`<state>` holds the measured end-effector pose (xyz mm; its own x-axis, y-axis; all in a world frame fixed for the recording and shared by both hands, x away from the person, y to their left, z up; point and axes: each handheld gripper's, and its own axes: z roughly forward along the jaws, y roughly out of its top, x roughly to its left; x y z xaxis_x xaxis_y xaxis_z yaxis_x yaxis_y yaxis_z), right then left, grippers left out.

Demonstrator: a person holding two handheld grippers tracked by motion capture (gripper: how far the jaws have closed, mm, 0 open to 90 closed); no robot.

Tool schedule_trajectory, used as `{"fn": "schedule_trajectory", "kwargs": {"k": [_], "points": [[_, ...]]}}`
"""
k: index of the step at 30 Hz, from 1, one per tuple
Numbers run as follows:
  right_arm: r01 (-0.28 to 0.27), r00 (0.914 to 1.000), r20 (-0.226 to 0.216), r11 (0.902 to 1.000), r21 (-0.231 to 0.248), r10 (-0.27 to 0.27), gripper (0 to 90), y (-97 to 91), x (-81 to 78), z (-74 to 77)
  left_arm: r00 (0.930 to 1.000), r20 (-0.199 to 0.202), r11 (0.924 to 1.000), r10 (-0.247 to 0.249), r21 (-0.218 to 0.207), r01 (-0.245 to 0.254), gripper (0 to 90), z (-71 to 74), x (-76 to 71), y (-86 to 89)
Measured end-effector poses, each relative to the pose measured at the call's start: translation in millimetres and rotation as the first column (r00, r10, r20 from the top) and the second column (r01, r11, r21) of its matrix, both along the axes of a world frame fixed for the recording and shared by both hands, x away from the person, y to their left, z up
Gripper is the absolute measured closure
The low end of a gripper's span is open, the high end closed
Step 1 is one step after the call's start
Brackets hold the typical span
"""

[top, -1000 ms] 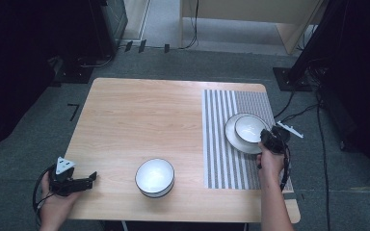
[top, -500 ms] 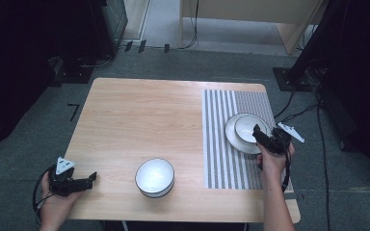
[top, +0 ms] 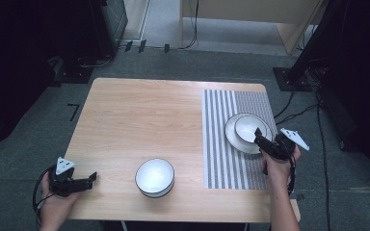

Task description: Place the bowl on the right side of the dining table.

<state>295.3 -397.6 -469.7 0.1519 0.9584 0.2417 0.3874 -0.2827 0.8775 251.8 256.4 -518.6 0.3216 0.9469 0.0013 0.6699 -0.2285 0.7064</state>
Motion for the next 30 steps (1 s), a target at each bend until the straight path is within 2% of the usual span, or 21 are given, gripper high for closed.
{"fn": "schedule_trajectory", "kwargs": {"k": [7,13,18,30], "points": [[-0.064,0.9977,0.021,0.9979,0.005,0.064,2.4,-0.2,-12.9,2.4,1.0000,0.000,1.0000,0.000,0.000,0.000,0.0,0.0,0.0,0.0],[-0.095,0.9947,0.041,0.9953,0.015,0.094,1.0,-1.6,-24.3,6.9,1.0000,0.000,1.0000,0.000,0.000,0.000,0.0,0.0,0.0,0.0],[-0.118,0.9923,0.040,0.9930,0.005,0.118,0.3,-2.3,-34.1,6.0,1.0000,0.000,1.0000,0.000,0.000,0.000,0.0,0.0,0.0,0.0],[-0.135,0.9907,0.015,0.9908,-0.013,0.135,0.0,-9.6,-54.4,-4.1,1.0000,0.000,1.0000,0.001,0.000,-0.001,0.0,0.0,0.0,0.0]]}}
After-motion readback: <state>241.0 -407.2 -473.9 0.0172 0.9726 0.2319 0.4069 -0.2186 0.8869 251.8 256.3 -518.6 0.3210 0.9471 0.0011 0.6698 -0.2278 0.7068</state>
